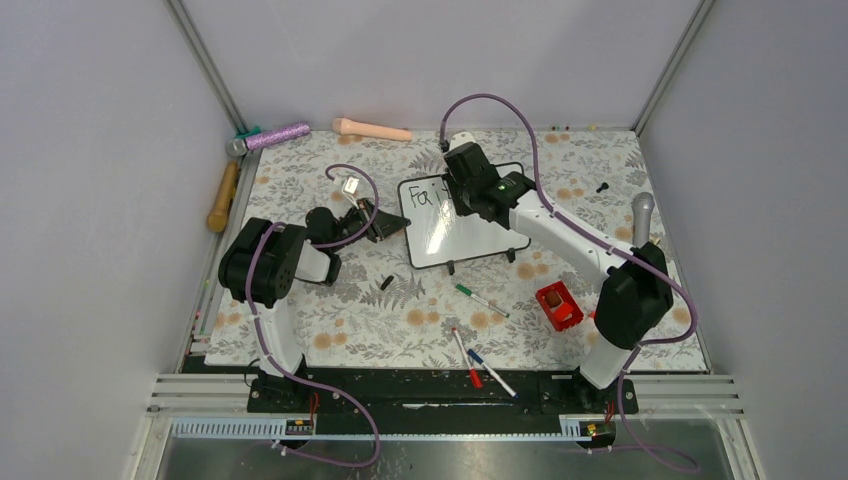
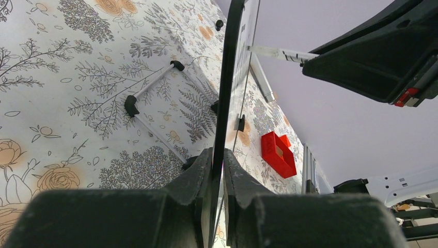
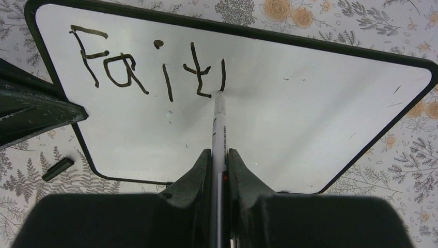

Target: Write a sentence on the whiteboard

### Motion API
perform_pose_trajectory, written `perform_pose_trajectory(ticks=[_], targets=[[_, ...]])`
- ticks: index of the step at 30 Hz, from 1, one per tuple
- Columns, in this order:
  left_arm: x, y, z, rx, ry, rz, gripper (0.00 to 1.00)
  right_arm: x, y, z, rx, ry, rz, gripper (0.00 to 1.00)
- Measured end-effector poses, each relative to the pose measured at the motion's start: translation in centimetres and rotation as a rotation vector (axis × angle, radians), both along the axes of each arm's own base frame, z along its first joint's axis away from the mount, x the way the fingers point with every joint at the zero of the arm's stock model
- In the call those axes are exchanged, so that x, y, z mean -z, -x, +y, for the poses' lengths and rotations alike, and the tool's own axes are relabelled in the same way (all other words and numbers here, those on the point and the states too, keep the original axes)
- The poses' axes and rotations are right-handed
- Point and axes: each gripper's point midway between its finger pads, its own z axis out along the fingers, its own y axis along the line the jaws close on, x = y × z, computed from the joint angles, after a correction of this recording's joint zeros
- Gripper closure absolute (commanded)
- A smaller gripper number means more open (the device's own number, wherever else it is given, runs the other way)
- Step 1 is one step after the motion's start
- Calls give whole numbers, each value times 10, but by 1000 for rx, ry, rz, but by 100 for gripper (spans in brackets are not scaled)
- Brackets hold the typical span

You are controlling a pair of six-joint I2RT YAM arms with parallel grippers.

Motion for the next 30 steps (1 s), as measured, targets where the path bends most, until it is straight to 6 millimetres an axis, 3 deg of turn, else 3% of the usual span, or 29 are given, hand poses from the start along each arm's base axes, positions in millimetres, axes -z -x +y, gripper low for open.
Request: perform_pose_trajectory(ticks=[18,30], targets=[[0,0,0,0,0,-1,98,8,10,-1,-15,-8,32,100],[0,0,0,1,0,-3,98,-9,3,4,-14,-29,-1,100]])
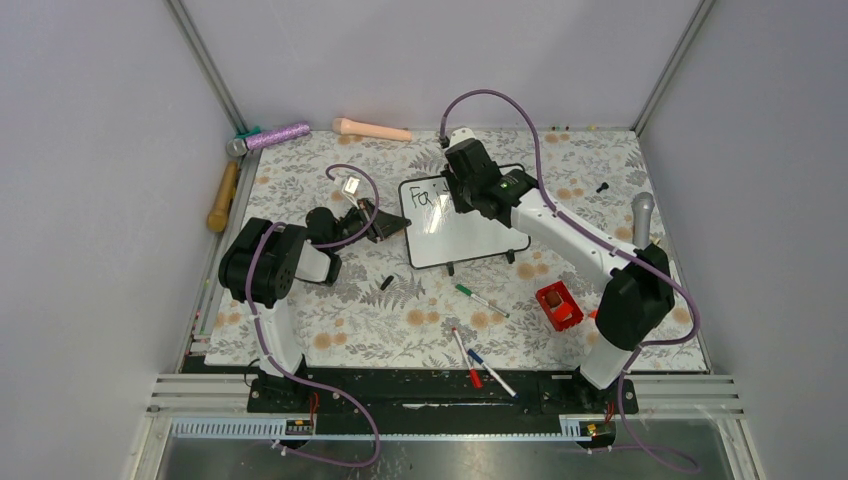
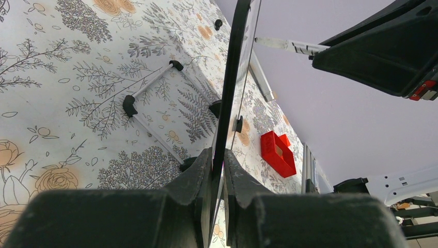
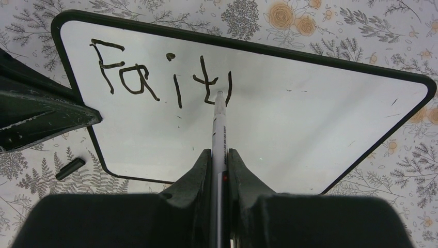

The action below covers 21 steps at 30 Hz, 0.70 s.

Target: Write a sentence on the whiteboard

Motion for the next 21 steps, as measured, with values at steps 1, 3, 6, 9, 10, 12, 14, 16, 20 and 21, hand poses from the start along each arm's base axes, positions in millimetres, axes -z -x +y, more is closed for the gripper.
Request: perform_pose_trajectory(ticks=[1,3,6,9,10,12,14,16,20,21], targets=[[0,0,0,0,0,0,98,-1,-1,0,1,0,-4,100],[0,0,0,0,0,0,98,-1,-2,0,3,3,-6,100],[0,0,0,0,0,0,98,2,-3,0,1,10,-1,100],[0,0,0,0,0,0,98,2,-3,0,1,12,0,100],[0,0,0,0,0,0,98,2,-3,0,2,13,0,100],[0,0,0,0,0,0,98,2,-4,-1,7,17,-3,100],[0,0,0,0,0,0,98,2,-4,-2,10,19,-5,100],[0,0,0,0,0,0,98,2,-5,-3,15,23,-7,100],[0,0,0,0,0,0,98,2,-5,-4,17,24,-8,100],[0,0,0,0,0,0,98,2,-5,-4,17,24,-8,100]])
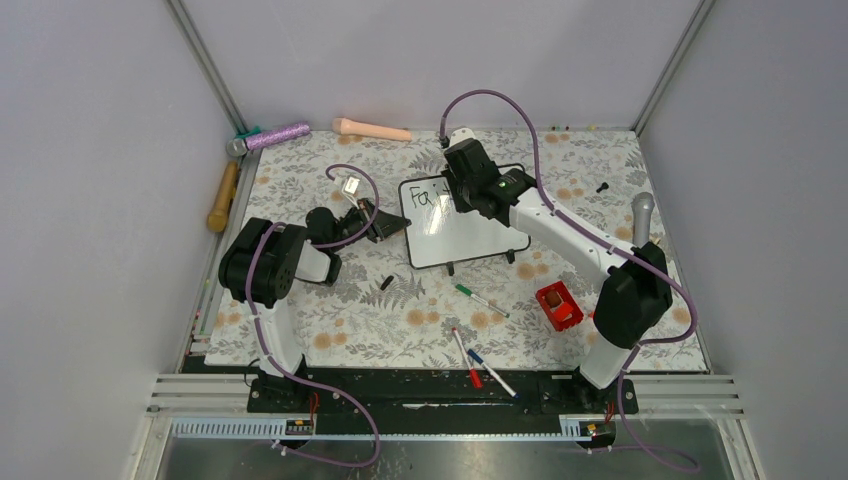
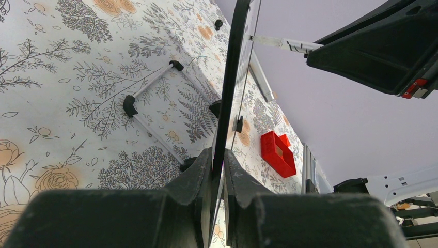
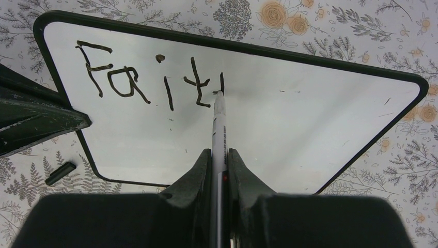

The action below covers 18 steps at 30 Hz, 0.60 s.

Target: Write a sentence on the whiteboard

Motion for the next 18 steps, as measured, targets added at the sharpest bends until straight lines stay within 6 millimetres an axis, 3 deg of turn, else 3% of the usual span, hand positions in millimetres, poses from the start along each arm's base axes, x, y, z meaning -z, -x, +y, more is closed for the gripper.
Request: perform_pose_trajectory(ticks=[18], targets=[[0,0,0,-1,0,0,98,0,-4,-8,24,14,-3,100]])
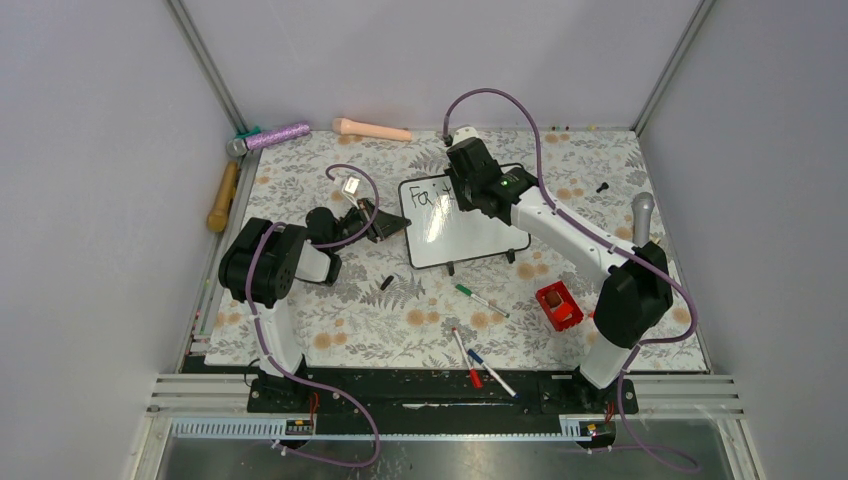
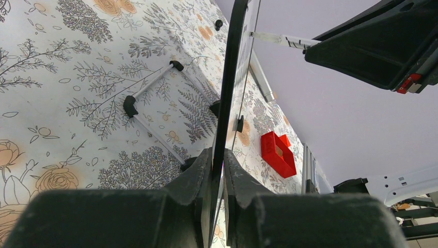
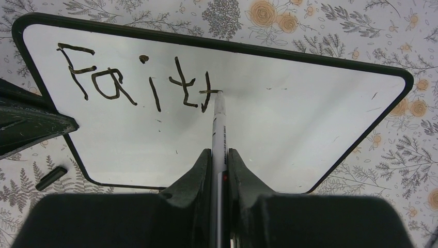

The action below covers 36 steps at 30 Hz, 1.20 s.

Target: Write a sentence on the whiteboard

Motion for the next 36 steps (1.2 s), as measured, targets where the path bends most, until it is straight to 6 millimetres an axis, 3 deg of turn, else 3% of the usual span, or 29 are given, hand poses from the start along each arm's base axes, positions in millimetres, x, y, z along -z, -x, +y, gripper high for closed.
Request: perform_pose_trajectory(ticks=[27,36], targets=[[0,0,0,0,0,1,98,14,11,-8,-5,19,53,100],[0,4,1,-4,2,9,68,3,19,-13,-3,-9,41,100]])
